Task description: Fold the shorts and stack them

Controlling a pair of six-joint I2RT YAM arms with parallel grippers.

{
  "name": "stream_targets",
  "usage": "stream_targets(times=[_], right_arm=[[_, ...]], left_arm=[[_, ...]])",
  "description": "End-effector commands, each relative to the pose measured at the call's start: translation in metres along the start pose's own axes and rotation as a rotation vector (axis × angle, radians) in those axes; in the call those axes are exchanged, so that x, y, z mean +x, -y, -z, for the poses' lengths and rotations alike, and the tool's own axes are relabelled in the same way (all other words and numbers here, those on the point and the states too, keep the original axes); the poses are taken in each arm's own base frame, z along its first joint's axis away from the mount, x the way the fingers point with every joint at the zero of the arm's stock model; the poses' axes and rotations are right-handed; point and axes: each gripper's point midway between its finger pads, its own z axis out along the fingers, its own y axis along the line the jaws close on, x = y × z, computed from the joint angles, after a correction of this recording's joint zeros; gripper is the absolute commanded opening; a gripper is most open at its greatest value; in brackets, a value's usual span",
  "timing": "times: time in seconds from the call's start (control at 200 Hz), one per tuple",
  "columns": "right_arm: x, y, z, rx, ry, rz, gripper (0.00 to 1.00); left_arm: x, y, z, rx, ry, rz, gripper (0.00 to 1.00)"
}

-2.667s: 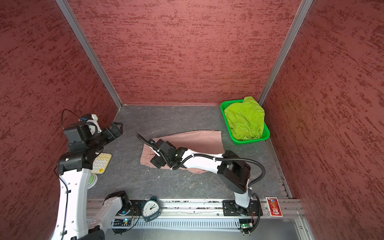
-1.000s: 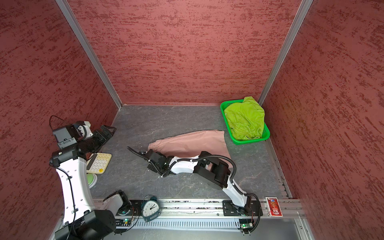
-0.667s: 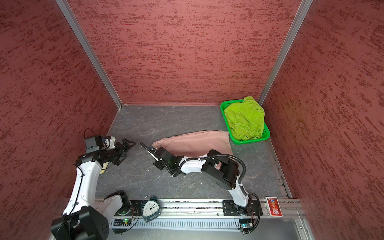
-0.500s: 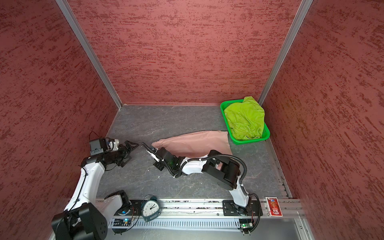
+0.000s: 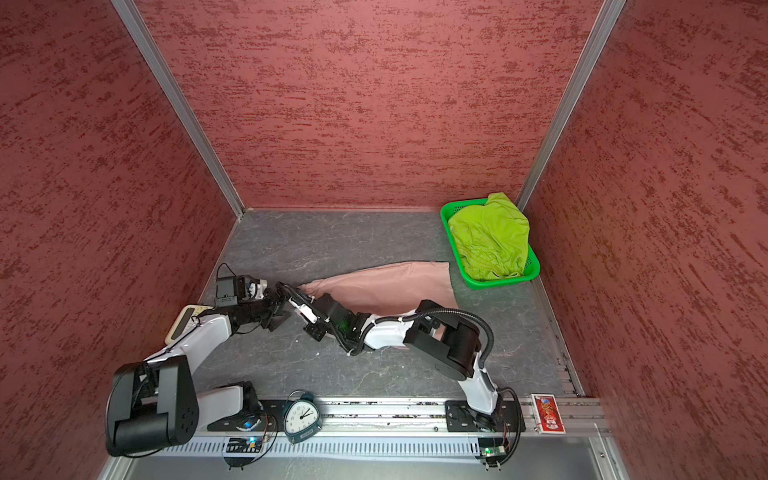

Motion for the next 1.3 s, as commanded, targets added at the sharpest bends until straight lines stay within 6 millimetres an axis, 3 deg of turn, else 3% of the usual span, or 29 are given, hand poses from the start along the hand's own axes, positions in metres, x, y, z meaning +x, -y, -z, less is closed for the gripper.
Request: stream_targets(times=[0.0, 0.386, 0.476, 0.596, 0.631, 0.686, 0.756, 0.822, 0.892, 0.947, 1.037, 1.147, 1.222, 1.297], right_arm=[[-0.027, -0.005, 0.003, -0.032, 0.088, 0.001, 0.0], [-0.036, -0.008, -0.003, -0.049, 0.102, 0.006, 0.0], [-0.04, -0.009, -0.001, -0.054, 0.112, 0.002, 0.0], [-0.043, -0.011, 0.001, -0.068, 0.118, -0.002, 0.0], [-0.044, -0.012, 0.002, -0.073, 0.118, -0.003, 0.09], [-0.047, -0.014, 0.007, -0.087, 0.123, -0.018, 0.33], [-0.058, -0.015, 0.024, -0.107, 0.142, -0.052, 0.54], [-0.072, -0.009, 0.05, -0.155, 0.17, -0.138, 0.61], [-0.076, 0.005, 0.078, -0.202, 0.169, -0.254, 0.66], [-0.07, 0.021, 0.101, -0.202, 0.147, -0.318, 0.68], [-0.042, 0.042, 0.129, -0.122, 0.037, -0.333, 0.64], [0.014, 0.06, 0.146, 0.022, -0.174, -0.296, 0.43], [0.042, 0.057, 0.149, 0.01, -0.251, -0.317, 0.28], [0.052, 0.045, 0.144, -0.056, -0.258, -0.354, 0.17]], left_arm=[[-0.005, 0.017, -0.006, 0.068, 0.001, -0.044, 0.99], [0.011, 0.017, -0.022, 0.026, -0.056, -0.126, 0.99], [0.012, 0.021, -0.025, 0.029, -0.065, -0.144, 0.8], [0.012, 0.022, -0.027, 0.0, -0.077, -0.172, 0.41], [0.012, 0.022, -0.027, -0.012, -0.08, -0.179, 0.32], [0.011, 0.022, -0.026, -0.029, -0.084, -0.19, 0.22], [0.008, 0.024, -0.022, -0.063, -0.088, -0.217, 0.12], [0.004, 0.027, -0.016, -0.1, -0.086, -0.248, 0.05], [-0.001, 0.03, -0.008, -0.146, -0.076, -0.279, 0.04], [-0.007, 0.034, -0.001, -0.178, -0.062, -0.308, 0.04], [-0.016, 0.044, 0.011, -0.222, -0.044, -0.357, 0.04], [-0.027, 0.062, 0.022, -0.226, -0.017, -0.396, 0.04], [-0.033, 0.072, 0.024, -0.222, -0.006, -0.41, 0.04], [-0.037, 0.081, 0.025, -0.215, -0.001, -0.423, 0.04]])
